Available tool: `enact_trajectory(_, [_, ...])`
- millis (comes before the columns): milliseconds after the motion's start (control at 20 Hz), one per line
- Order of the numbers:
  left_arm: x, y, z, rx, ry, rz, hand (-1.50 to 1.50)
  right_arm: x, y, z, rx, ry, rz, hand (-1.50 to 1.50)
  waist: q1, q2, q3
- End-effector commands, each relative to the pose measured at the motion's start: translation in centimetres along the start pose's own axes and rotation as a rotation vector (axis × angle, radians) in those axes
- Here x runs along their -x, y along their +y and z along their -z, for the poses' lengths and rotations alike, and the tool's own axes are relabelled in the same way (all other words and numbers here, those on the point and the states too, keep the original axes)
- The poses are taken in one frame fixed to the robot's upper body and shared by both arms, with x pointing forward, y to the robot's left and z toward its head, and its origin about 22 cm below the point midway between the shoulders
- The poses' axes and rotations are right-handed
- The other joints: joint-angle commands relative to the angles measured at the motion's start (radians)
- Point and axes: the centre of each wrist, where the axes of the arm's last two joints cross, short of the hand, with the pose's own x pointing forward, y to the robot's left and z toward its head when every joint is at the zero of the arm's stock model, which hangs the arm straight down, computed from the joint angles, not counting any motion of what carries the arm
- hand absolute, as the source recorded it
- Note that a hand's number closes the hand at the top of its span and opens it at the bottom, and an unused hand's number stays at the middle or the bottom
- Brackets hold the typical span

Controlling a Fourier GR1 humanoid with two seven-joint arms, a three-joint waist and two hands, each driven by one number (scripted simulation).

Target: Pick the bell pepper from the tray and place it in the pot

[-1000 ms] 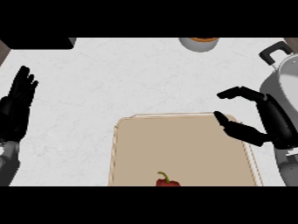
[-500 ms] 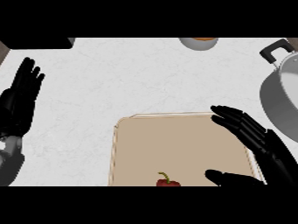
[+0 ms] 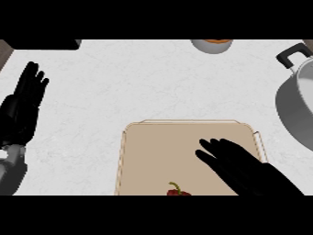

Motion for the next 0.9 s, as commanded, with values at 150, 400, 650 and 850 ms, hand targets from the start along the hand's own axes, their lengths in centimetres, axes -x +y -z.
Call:
enact_trajectory(150, [-1.1, -0.9, 0.1, 0.032, 0.005, -0.006, 0.00, -4.8, 1.7, 1.7, -0.253, 0.136, -0.205, -1.50, 0.020, 0.003, 0.000])
enact_trajectory(400, [-0.6, -0.1, -1.0, 0.025, 0.021, -0.004, 0.00, -7.8, 3.6, 4.1, -0.330, 0.203, -0.209, -1.50, 0.010, 0.003, 0.004])
enact_trajectory(650, [0.4, -0.5, -0.3, 0.008, 0.014, -0.025, 0.00, -9.7, 4.8, 4.3, -0.328, 0.219, -0.183, -1.50, -0.005, 0.004, 0.004])
enact_trajectory(850, [-0.6, -1.3, 0.9, -0.004, 0.003, -0.023, 0.00, -9.7, 6.2, 6.3, -0.348, 0.240, -0.199, -1.50, -0.008, 0.006, 0.005])
